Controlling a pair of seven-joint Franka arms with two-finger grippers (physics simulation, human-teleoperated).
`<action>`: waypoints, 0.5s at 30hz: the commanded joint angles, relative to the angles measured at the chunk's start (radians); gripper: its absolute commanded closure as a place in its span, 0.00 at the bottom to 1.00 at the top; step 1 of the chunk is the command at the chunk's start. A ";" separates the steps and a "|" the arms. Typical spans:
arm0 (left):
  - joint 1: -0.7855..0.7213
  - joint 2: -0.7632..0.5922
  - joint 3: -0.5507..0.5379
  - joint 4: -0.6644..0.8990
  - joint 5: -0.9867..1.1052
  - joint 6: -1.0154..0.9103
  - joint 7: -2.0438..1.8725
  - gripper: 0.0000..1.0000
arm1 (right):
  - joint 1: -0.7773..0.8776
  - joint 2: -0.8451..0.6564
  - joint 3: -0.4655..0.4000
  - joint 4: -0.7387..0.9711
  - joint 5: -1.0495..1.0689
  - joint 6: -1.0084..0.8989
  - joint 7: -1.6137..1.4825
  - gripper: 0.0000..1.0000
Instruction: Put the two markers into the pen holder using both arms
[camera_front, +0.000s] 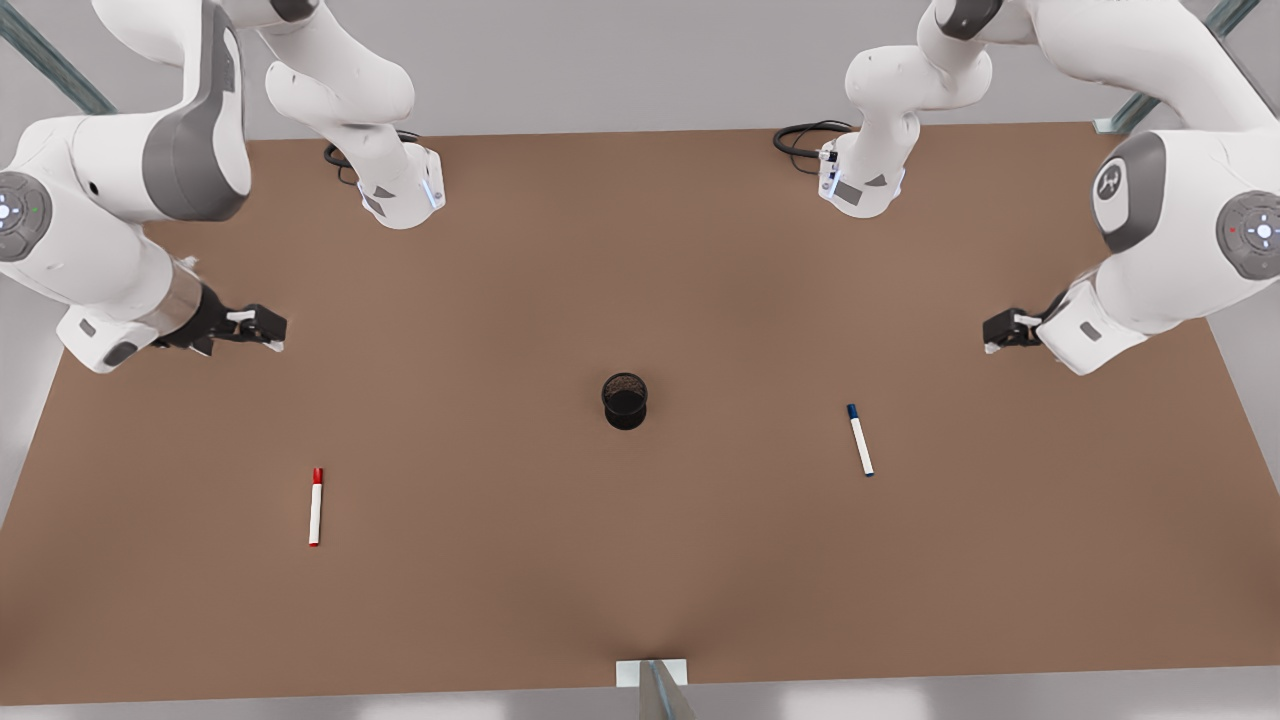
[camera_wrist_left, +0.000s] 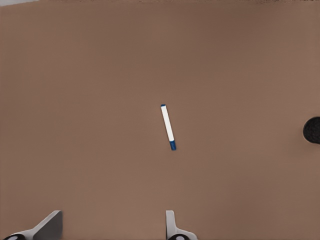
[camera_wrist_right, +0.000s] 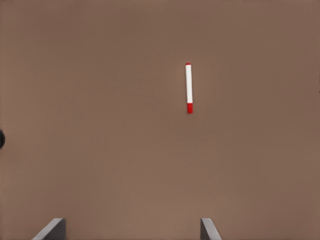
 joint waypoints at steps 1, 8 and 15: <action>-0.003 0.005 -0.001 0.002 -0.001 0.043 0.035 0.00 | -0.001 0.003 0.000 -0.001 0.015 0.090 0.024 0.00; -0.098 0.195 -0.001 -0.380 -0.044 0.793 -0.692 0.07 | -0.005 0.178 0.001 -0.001 -0.029 0.322 0.030 0.00; -0.092 0.305 0.002 -0.549 -0.040 1.097 -0.687 0.00 | -0.106 0.589 0.001 -0.004 -0.029 0.839 -0.042 0.00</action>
